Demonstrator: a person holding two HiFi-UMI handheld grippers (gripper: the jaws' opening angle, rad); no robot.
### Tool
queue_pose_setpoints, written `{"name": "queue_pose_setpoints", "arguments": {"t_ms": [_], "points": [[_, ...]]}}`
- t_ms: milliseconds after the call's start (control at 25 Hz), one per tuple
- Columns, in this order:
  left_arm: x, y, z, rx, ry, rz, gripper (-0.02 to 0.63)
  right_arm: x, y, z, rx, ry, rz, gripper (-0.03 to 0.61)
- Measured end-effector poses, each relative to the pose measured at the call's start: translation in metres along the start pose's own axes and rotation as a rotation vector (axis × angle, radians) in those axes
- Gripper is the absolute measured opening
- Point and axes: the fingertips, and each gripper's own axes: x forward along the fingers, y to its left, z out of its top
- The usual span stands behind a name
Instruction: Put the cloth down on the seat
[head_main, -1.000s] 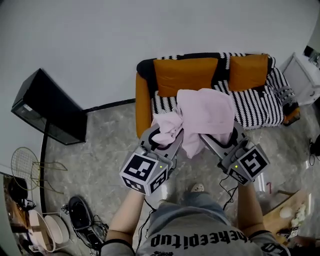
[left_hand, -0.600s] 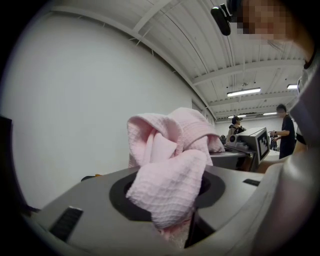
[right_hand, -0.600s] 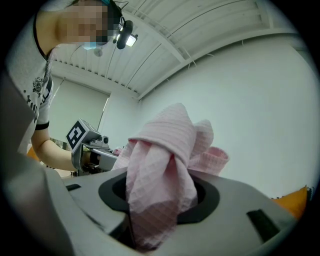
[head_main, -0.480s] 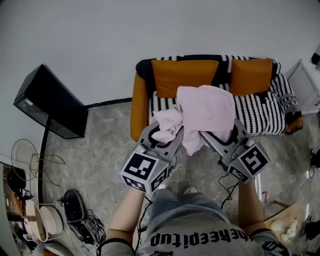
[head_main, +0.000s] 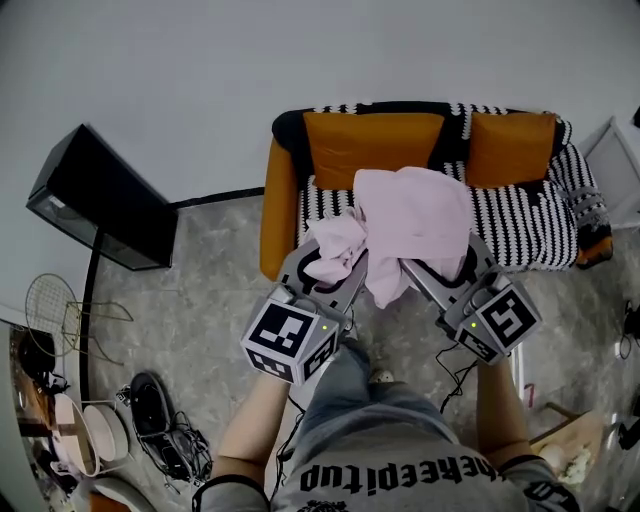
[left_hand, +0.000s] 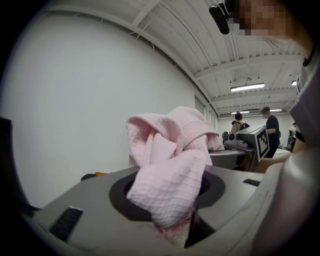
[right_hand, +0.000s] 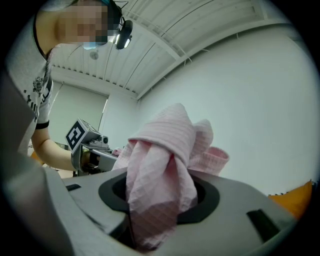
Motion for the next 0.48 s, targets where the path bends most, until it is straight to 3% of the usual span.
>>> {"name": "queue_pose_setpoints", "arguments": {"t_ms": [120,480], "points": [[0.023,0.027,0.001,-0.011,0.008,-0.006,0.195,0.026,-0.023,-0.005,0.009,0.014,-0.006,0.215],[0.036,0.045,0.005,0.009,-0.003,-0.040,0.195,0.042,-0.035,-0.006,-0.004,0.012,-0.044,0.215]]}}
